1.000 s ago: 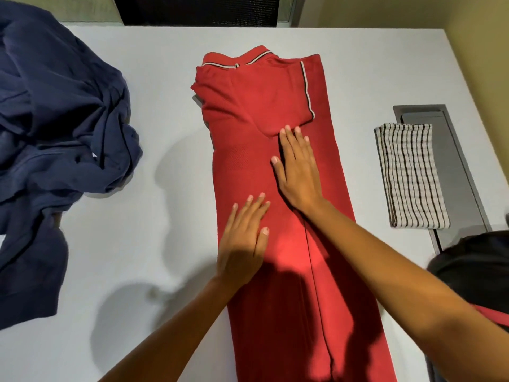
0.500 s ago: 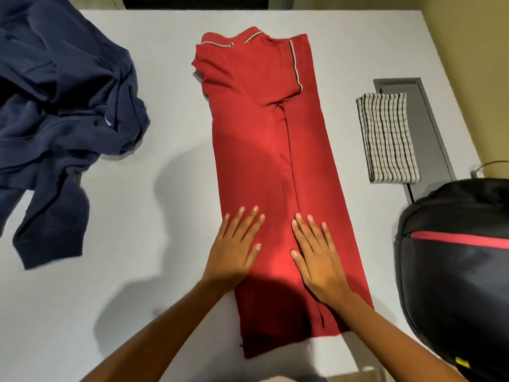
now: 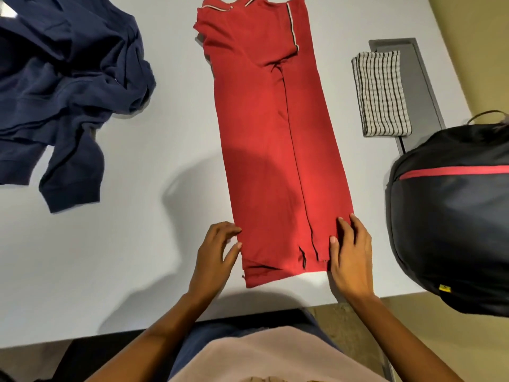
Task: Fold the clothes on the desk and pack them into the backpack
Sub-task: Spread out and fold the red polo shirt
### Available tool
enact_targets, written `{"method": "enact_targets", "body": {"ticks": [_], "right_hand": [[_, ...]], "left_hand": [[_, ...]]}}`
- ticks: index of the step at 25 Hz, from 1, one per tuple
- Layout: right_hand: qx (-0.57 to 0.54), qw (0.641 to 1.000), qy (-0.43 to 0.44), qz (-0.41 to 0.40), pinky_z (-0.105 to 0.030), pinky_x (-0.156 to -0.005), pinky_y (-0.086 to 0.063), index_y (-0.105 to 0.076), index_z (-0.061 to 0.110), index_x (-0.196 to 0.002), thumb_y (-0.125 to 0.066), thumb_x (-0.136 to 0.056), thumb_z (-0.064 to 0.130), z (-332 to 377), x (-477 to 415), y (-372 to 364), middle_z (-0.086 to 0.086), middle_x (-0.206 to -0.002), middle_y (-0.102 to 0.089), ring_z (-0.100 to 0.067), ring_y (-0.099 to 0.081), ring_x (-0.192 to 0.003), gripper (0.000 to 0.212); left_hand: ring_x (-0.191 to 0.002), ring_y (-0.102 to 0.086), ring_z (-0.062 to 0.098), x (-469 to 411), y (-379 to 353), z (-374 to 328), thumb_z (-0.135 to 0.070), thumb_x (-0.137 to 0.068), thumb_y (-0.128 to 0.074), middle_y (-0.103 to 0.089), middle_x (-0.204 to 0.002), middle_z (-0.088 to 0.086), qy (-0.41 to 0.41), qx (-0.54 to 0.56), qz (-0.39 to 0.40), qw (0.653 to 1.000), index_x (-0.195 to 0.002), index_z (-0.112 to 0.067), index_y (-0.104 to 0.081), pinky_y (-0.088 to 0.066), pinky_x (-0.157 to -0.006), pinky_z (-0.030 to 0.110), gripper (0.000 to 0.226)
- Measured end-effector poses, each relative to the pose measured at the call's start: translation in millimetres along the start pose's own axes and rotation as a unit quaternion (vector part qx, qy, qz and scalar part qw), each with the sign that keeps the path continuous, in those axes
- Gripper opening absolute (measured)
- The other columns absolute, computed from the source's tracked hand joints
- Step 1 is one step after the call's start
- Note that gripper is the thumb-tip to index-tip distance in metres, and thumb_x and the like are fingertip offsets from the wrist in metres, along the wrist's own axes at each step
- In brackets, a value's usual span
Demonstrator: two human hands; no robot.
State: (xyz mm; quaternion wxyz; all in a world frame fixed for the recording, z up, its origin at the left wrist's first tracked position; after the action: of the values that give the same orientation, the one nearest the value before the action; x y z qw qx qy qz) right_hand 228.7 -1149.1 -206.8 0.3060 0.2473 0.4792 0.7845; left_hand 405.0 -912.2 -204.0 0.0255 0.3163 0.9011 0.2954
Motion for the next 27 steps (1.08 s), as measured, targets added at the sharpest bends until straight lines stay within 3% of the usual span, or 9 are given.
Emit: {"method": "enact_targets", "body": {"ticks": [2, 5, 9, 13, 16, 19, 21, 25, 27], "right_hand": [[0.003, 1.000, -0.005, -0.013, -0.050, -0.109, -0.037, -0.042, 0.010, -0.138, -0.042, -0.101, 0.024, -4, 10, 5, -0.012, -0.145, -0.034, -0.029, -0.036, -0.129, 0.039], [0.015, 0.999, 0.007, -0.033, -0.050, -0.107, -0.036, -0.048, 0.009, -0.132, -0.045, -0.099, 0.018, -5, 18, 8, -0.013, -0.142, -0.037, -0.031, -0.038, -0.126, 0.034], [0.038, 0.989, 0.127, -0.062, -0.045, -0.104, -0.027, -0.060, 0.011, -0.120, -0.050, -0.092, 0.017, 25, 34, 6, -0.012, -0.137, -0.046, -0.033, -0.041, -0.125, 0.030], [-0.014, 0.951, 0.308, 0.005, -0.038, -0.097, -0.034, -0.064, 0.010, -0.117, -0.051, -0.094, 0.027, 86, 51, -20, -0.008, -0.121, -0.060, -0.026, -0.048, -0.115, 0.031], [-0.005, 0.935, 0.351, 0.052, -0.034, -0.089, -0.035, -0.061, 0.010, -0.119, -0.054, -0.092, 0.031, 113, 51, -38, -0.004, -0.109, -0.062, -0.024, -0.051, -0.103, 0.036], [-0.051, 0.919, 0.384, 0.073, -0.032, -0.071, -0.040, -0.064, 0.011, -0.109, -0.061, -0.090, 0.012, 125, 47, -36, -0.003, -0.098, -0.060, -0.023, -0.055, -0.086, 0.019], [-0.093, 0.919, 0.377, 0.071, -0.032, -0.062, -0.046, -0.066, 0.011, -0.106, -0.061, -0.089, 0.008, 126, 42, -27, -0.004, -0.098, -0.058, -0.021, -0.057, -0.084, 0.018], [-0.129, 0.902, 0.410, 0.043, -0.036, -0.054, -0.048, -0.069, 0.011, -0.098, -0.060, -0.092, 0.010, 131, 46, -11, -0.007, -0.098, -0.057, -0.019, -0.057, -0.084, 0.011], [-0.133, 0.893, 0.429, 0.030, -0.036, -0.055, -0.047, -0.071, 0.009, -0.095, -0.059, -0.095, 0.012, 128, 49, -8, -0.008, -0.097, -0.059, -0.020, -0.057, -0.082, 0.013]], "left_hand": [[-0.095, -0.061, 0.004, 15, -3, -1, -0.012, -0.091, -0.064, -0.062, -0.109, -0.005, 0.046, 0.068, 0.008, 0.997, -0.109, -0.017, -0.061, -0.045, -0.080, 0.007, 0.019], [-0.088, -0.065, 0.009, 31, -10, 1, -0.008, -0.089, -0.066, -0.066, -0.102, -0.008, 0.096, 0.125, 0.043, 0.987, -0.109, -0.023, -0.057, -0.048, -0.075, 0.010, 0.027], [-0.082, -0.058, 0.007, 39, -17, 2, 0.008, -0.084, -0.060, -0.061, -0.089, -0.011, 0.030, 0.034, 0.080, 0.996, -0.105, -0.030, -0.055, -0.042, -0.074, 0.007, 0.044], [-0.087, -0.052, -0.001, 36, -22, -3, -0.005, -0.087, -0.066, -0.047, -0.098, -0.025, -0.036, -0.049, 0.066, 0.996, -0.101, -0.024, -0.057, -0.038, -0.076, 0.007, 0.025], [-0.080, -0.051, 0.007, 32, -20, -9, -0.009, -0.084, -0.067, -0.046, -0.096, -0.018, -0.040, -0.056, 0.070, 0.995, -0.093, -0.024, -0.055, -0.040, -0.070, 0.014, 0.021], [-0.081, -0.053, 0.009, 36, -18, -18, -0.016, -0.087, -0.067, -0.054, -0.096, -0.017, -0.058, -0.031, 0.106, 0.992, -0.091, -0.025, -0.054, -0.043, -0.071, 0.019, 0.016], [-0.077, -0.055, 0.015, 39, -18, -22, -0.016, -0.087, -0.068, -0.060, -0.086, -0.011, -0.022, 0.007, 0.111, 0.994, -0.089, -0.020, -0.052, -0.046, -0.069, 0.025, 0.016], [-0.067, -0.057, 0.008, 44, -15, -29, 0.000, -0.076, -0.069, -0.060, -0.073, -0.009, 0.066, 0.073, 0.035, 0.994, -0.088, -0.017, -0.048, -0.045, -0.066, 0.012, 0.030], [-0.054, -0.051, 0.006, 51, -14, -28, 0.003, -0.071, -0.067, -0.056, -0.061, -0.004, 0.106, 0.065, -0.008, 0.992, -0.076, -0.015, -0.045, -0.041, -0.056, 0.013, 0.028]]}}
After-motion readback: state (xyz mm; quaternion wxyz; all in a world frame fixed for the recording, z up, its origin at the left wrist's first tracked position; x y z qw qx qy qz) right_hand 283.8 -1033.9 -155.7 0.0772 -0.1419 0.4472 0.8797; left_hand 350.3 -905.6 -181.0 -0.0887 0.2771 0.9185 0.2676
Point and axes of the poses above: each hand's wrist, its own x-axis away from the middle knuckle, its own y-axis out of the back of the hand, z = x × y, the point moved 7 cm from there along -x, towards the middle knuckle
